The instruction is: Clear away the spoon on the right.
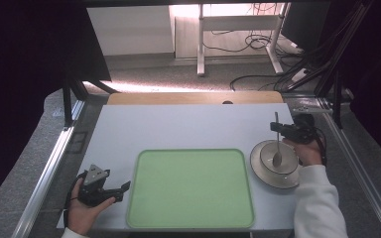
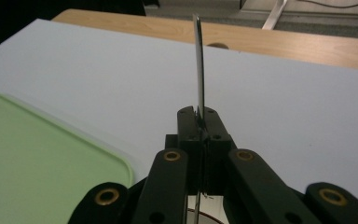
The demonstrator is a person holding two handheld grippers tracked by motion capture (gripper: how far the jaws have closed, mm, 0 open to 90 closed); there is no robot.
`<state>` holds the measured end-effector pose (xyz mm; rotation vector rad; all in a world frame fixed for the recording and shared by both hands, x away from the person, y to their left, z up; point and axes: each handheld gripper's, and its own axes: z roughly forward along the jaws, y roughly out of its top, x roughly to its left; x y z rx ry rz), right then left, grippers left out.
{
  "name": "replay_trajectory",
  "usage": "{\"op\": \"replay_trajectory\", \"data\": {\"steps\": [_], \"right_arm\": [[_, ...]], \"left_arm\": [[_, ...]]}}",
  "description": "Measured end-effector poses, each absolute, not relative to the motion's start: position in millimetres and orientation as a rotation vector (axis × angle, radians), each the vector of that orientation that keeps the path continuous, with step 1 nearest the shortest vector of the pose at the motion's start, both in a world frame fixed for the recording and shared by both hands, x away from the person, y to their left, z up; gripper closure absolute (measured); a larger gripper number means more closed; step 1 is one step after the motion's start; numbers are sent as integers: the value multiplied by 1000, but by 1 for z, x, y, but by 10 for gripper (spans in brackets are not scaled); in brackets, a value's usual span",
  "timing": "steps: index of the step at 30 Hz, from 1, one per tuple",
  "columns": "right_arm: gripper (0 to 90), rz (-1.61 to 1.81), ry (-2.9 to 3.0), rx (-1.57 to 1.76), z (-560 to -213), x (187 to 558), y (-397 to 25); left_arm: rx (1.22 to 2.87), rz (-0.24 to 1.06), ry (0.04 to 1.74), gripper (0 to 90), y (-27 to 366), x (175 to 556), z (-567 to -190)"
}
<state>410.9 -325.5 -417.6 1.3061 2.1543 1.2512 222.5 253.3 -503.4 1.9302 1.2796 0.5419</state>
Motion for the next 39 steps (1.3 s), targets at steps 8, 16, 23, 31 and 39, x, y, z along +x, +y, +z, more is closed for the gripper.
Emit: {"op": "replay_trajectory", "data": {"steps": [8, 16, 23, 31, 39], "right_arm": [[893, 1306, 2108, 1289, -403, 400, -333], [893, 1385, 2048, 1275, -383, 390, -335], [893, 1410, 2068, 1231, -377, 386, -325], [892, 1442, 2075, 1202, -370, 379, -317], [892, 1465, 2091, 1149, -363, 375, -304]], "left_arm": [[1939, 541, 1272, 144, 249, 225, -503], [1938, 539, 1268, 144, 250, 223, -503], [1941, 542, 1273, 144, 249, 226, -504], [1945, 543, 1266, 144, 248, 224, -503], [1943, 544, 1269, 143, 249, 225, -503]]}}
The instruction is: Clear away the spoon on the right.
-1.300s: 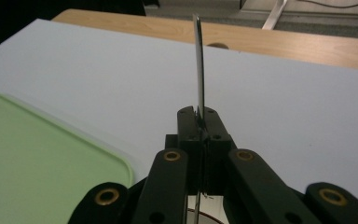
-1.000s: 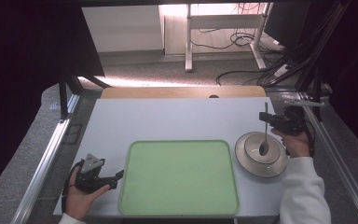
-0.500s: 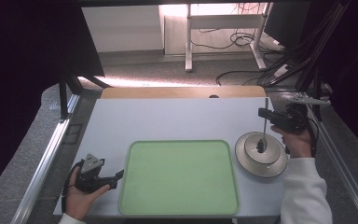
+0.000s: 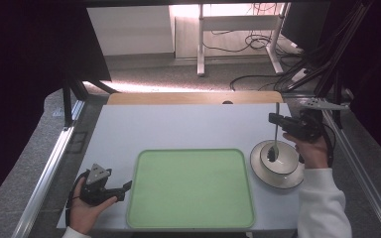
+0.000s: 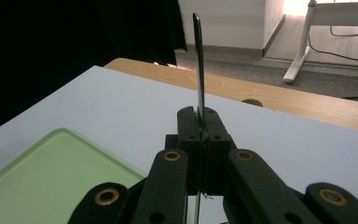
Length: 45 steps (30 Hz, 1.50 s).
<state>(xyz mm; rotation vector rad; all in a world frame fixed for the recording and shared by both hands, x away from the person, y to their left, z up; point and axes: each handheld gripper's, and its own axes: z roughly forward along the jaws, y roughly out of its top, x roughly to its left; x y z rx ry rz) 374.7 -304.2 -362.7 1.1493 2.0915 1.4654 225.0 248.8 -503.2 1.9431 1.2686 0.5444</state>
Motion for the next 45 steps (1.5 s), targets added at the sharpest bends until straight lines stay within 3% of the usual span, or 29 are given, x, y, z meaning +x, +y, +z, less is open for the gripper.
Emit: {"op": "replay_trajectory", "data": {"steps": [45], "right_arm": [[891, 1482, 2270, 987, -369, 362, -232]], "left_arm": [[1951, 541, 1266, 144, 247, 226, -504]]}}
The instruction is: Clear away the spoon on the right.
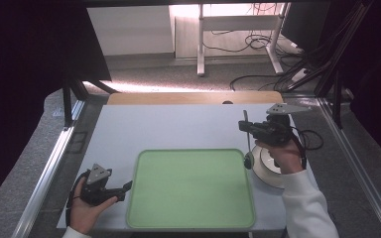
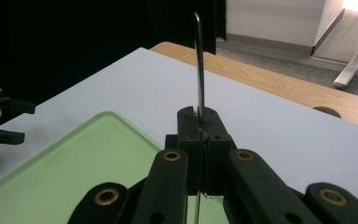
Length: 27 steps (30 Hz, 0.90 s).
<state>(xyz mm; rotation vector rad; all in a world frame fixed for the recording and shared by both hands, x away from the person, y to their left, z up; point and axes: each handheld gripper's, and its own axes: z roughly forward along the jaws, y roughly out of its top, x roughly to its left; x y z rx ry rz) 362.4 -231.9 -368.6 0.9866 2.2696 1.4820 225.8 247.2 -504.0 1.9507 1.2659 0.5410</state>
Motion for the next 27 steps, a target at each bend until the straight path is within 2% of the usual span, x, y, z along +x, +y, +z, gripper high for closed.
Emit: {"op": "replay_trajectory", "data": {"steps": [27], "right_arm": [[892, 1495, 2323, 956, -382, 347, -189]], "left_arm": [[1961, 544, 1267, 144, 248, 226, -505]]}}
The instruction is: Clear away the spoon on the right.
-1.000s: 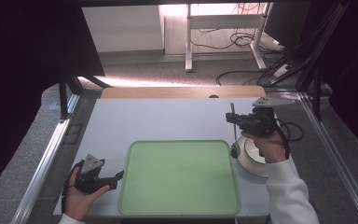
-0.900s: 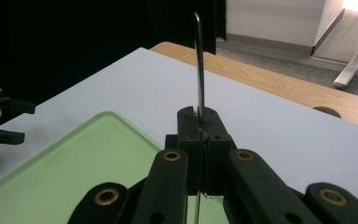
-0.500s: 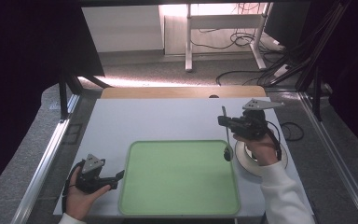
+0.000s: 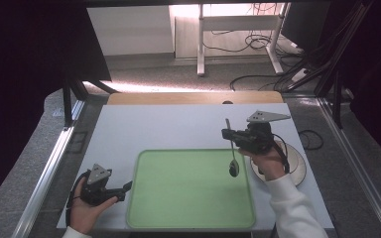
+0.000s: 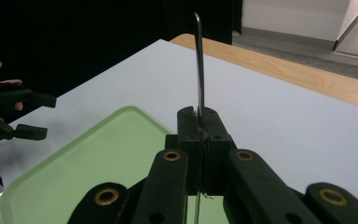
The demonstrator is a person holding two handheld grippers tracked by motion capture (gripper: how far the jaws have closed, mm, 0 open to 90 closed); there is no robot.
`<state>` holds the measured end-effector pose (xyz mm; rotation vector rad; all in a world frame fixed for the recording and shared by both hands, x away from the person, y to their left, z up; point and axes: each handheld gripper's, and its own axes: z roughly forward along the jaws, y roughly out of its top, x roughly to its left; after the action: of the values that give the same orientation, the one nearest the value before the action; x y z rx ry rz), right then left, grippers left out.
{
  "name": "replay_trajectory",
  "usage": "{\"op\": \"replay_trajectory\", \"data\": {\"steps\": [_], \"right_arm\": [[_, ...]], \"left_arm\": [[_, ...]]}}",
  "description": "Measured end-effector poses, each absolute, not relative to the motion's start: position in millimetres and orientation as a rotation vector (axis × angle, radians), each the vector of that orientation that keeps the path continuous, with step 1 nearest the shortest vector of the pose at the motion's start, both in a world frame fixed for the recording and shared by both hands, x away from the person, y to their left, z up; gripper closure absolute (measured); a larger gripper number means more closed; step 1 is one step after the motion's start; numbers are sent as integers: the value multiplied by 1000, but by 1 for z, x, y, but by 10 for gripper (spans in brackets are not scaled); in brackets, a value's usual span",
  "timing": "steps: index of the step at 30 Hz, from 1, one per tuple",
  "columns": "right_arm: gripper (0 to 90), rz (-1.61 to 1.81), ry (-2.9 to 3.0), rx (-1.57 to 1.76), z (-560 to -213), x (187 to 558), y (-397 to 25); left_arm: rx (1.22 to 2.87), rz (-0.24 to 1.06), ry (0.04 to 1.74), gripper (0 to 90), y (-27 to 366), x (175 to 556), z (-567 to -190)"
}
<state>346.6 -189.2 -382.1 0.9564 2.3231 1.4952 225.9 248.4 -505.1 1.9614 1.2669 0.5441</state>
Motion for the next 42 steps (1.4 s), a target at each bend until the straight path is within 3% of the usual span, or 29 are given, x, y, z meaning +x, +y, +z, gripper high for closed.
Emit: {"op": "replay_trajectory", "data": {"steps": [26, 42], "right_arm": [[891, 1517, 2299, 1202, -421, 317, -178], [877, 1274, 2328, 1381, -460, 321, -167]], "left_arm": [[1955, 534, 1285, 145, 249, 226, -505], [1968, 530, 1292, 146, 250, 227, -507]]}}
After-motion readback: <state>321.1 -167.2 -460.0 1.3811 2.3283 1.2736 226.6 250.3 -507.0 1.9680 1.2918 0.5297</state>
